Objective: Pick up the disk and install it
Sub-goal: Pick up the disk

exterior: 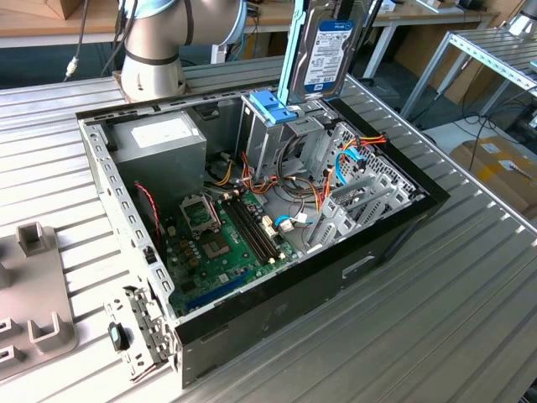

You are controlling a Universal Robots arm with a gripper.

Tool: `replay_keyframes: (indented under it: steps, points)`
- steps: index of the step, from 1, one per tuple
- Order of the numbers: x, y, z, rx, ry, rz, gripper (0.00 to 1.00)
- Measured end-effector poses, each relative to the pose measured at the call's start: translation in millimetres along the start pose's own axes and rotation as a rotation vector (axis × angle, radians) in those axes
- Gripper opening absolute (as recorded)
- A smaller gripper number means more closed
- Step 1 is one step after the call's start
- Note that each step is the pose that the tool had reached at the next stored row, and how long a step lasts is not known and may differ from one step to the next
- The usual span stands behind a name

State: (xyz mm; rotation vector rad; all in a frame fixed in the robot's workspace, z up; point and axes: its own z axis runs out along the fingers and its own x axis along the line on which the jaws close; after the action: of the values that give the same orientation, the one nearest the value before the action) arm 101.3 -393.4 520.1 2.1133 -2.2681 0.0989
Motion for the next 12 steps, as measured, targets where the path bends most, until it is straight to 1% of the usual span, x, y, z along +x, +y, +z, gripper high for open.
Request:
replay_keyframes:
  steps: [12]
  points:
    - [1.3, -0.1, 0.0, 0.0000, 0.0005, 0.000, 0.35]
